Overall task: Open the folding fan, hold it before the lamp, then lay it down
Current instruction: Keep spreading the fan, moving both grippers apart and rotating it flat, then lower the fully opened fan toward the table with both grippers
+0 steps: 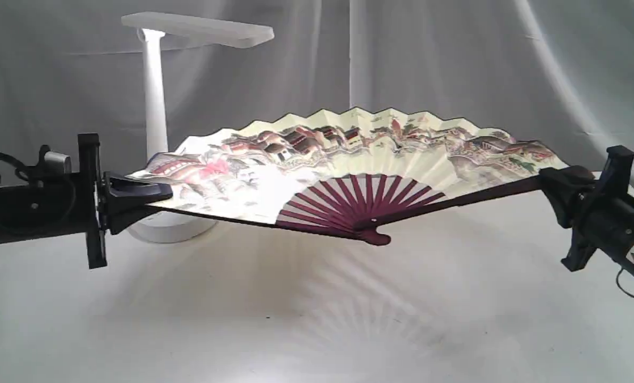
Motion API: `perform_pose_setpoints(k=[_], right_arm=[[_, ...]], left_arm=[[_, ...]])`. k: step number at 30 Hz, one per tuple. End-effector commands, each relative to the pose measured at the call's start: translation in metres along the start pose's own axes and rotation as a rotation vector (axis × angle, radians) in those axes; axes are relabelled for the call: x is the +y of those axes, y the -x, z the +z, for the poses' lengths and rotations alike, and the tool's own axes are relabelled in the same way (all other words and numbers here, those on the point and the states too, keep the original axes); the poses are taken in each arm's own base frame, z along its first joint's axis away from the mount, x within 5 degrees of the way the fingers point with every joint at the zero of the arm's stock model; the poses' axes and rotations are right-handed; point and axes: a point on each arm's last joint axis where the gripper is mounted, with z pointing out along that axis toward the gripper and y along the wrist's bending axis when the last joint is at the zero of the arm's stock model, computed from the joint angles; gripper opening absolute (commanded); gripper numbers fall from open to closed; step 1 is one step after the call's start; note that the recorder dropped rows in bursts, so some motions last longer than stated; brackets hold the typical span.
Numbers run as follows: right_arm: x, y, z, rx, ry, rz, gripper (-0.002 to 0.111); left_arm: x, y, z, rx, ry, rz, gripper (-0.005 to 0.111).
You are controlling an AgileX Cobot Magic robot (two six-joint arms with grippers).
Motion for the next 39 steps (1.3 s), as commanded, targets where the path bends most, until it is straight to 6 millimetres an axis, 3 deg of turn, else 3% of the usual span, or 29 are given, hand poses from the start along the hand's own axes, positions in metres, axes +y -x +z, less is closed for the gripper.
perform_pose_setpoints(k=[1,9,23,28,39], right_arm=[[0.008,0.02,-0.005,-0.15,0.057,0.051,0.0],[0.015,0.017,-0.004,-0.11,0.071,0.128,0.0],[0.058,0.011,-0.004,-0.068,0.117,0.064,0.0],[0.071,0.01,-0.004,-0.057,0.144,0.109,0.0],[0.071,0.009,-0.005,-0.052,0.134,0.122,0.0]], left_arm=[[0.0,-0.002,-0.012,0.011,0.071,0.078,0.0],[-0.016,-0.004,-0.016,-0.018,0.042,0.043,0.0],[-0.032,-0.01,-0.02,-0.076,-0.024,-0.025,0.0],[-0.05,-0.012,-0.025,-0.113,-0.073,-0.036,0.0],[-0.088,-0.022,-0.035,-0.121,-0.099,0.019,0.0]])
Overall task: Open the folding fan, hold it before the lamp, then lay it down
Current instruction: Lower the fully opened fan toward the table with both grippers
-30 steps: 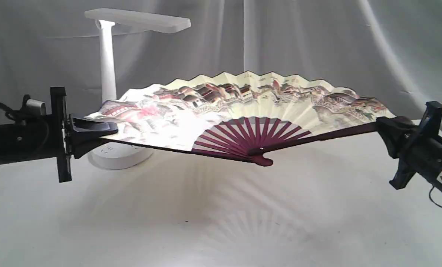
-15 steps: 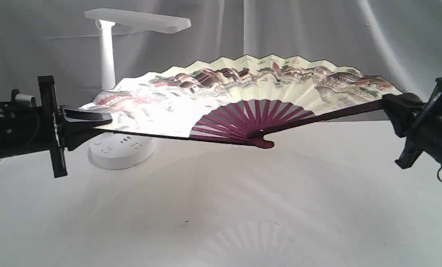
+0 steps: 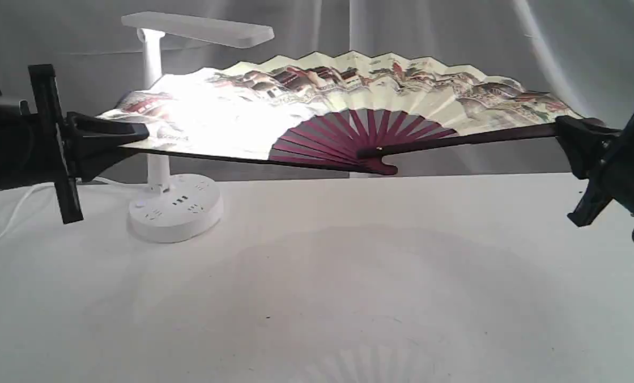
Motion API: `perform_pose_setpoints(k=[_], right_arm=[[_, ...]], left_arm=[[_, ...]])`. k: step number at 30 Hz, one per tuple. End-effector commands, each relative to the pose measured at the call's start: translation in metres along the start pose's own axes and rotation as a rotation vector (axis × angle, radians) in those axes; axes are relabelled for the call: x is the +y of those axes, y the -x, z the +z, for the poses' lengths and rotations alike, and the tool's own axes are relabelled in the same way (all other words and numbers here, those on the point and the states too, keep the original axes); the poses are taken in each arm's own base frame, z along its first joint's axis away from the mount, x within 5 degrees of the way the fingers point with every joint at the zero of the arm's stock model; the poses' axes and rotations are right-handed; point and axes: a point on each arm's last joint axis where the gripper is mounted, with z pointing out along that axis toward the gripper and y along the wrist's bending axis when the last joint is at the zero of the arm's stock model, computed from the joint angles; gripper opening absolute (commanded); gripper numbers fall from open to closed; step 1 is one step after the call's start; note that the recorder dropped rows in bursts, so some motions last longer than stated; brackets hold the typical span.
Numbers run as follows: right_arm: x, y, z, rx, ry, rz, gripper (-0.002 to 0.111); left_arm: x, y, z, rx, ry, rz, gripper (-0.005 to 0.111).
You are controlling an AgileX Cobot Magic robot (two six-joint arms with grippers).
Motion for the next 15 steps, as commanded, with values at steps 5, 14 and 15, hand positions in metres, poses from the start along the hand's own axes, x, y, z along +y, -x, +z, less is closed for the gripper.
perform_pose_setpoints(k=[5,14,15], right_arm=[[0.014,0.011,-0.003,-0.067,0.054,0.036,0.0],[0.038,0.003,-0.004,-0.052,0.017,-0.035,0.0],[0.042,0.002,-0.004,-0.048,0.023,-0.041,0.0]], left_arm=[[-0.013,0.001,-0.008,-0.046,-0.009,-0.011,0.0],[-0.013,0.0,-0.008,-0.036,0.005,-0.004,0.0],[-0.013,0.0,-0.008,-0.036,0.005,-0.004,0.0]])
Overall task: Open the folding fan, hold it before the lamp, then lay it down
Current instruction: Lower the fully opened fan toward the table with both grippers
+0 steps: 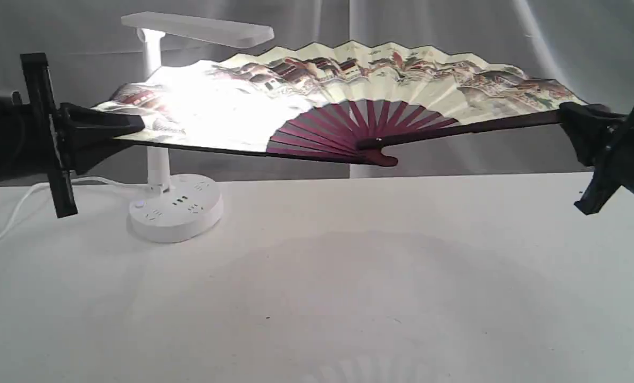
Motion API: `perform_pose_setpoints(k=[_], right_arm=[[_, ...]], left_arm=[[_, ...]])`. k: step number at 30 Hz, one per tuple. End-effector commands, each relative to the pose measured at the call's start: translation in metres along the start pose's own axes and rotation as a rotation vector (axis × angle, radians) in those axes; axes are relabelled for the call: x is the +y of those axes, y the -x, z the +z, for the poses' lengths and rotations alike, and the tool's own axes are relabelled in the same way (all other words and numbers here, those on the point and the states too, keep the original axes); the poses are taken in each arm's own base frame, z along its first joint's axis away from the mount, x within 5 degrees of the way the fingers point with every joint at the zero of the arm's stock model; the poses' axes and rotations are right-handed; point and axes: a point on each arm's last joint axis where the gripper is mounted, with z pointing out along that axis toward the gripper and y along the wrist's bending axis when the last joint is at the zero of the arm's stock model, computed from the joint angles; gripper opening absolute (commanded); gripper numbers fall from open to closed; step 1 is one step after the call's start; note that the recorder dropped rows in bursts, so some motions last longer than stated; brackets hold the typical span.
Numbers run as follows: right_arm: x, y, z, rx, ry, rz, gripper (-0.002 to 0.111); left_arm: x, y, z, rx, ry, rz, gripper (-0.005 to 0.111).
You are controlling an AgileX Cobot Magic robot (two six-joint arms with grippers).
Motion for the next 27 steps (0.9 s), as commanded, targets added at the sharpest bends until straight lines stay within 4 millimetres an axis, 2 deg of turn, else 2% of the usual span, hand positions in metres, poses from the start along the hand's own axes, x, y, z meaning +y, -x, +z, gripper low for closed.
perform_pose_setpoints(k=[1,9,14,21,27], right_arm=[[0.018,0.008,-0.004,-0.047,0.028,-0.011,0.0],[0.029,0.005,-0.005,-0.039,0.043,-0.032,0.0],[0.026,0.005,-0.005,-0.047,0.007,-0.037,0.0],[0.026,0.005,-0.005,-0.045,0.013,-0.037,0.0],[0.026,0.005,-0.005,-0.039,0.016,-0.039,0.0]], left_arm=[[-0.005,0.002,-0.006,-0.032,-0.001,0.004,0.0],[-0.007,-0.001,-0.007,-0.022,0.011,0.004,0.0],[-0.011,-0.002,-0.019,-0.051,0.013,0.008,0.0],[0.003,-0.002,-0.047,-0.12,0.035,-0.023,0.0],[0.016,-0.004,-0.058,-0.144,0.053,-0.034,0.0]])
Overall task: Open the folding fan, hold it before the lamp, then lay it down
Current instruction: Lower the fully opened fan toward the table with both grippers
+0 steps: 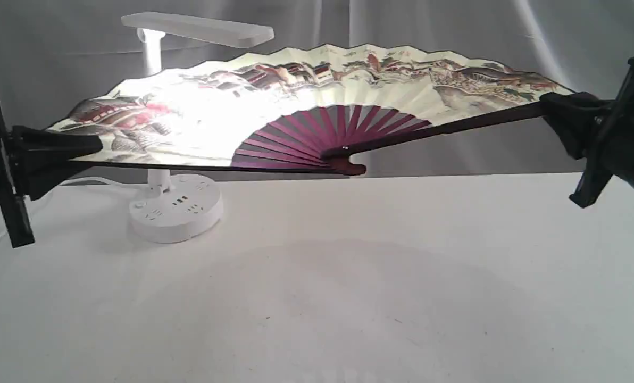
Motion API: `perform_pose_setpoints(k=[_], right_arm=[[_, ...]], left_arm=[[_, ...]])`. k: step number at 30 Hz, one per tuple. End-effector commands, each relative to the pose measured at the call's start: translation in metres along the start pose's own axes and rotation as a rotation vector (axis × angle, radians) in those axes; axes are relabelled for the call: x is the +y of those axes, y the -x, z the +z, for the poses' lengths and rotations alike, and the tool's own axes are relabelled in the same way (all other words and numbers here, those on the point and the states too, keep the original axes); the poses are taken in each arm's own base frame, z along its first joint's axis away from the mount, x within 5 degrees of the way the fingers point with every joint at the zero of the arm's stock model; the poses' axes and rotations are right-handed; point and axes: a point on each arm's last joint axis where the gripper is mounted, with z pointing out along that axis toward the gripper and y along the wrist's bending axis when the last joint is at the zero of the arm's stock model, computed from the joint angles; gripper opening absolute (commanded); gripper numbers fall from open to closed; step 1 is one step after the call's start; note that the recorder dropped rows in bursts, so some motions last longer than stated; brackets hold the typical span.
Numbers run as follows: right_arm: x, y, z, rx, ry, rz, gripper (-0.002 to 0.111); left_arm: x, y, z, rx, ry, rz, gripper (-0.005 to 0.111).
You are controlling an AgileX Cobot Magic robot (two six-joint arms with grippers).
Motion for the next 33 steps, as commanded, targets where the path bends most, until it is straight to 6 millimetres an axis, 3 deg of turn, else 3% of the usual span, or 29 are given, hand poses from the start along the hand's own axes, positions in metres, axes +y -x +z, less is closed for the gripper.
perform_pose_setpoints(k=[1,20,28,33], right_arm=[[0.009,0.021,-0.006,-0.155,0.041,0.052,0.0],[0.007,0.02,-0.006,-0.151,0.021,0.018,0.0],[0.001,0.016,-0.006,-0.106,-0.045,-0.049,0.0],[-0.005,0.014,-0.009,-0.11,-0.06,-0.051,0.0]], left_arm=[[0.003,0.008,-0.013,-0.081,0.036,0.03,0.0],[0.004,0.008,-0.013,-0.076,0.042,0.055,0.0],[0.01,0.003,-0.013,-0.041,0.086,0.099,0.0],[0.027,-0.005,-0.014,-0.077,0.055,0.075,0.0]])
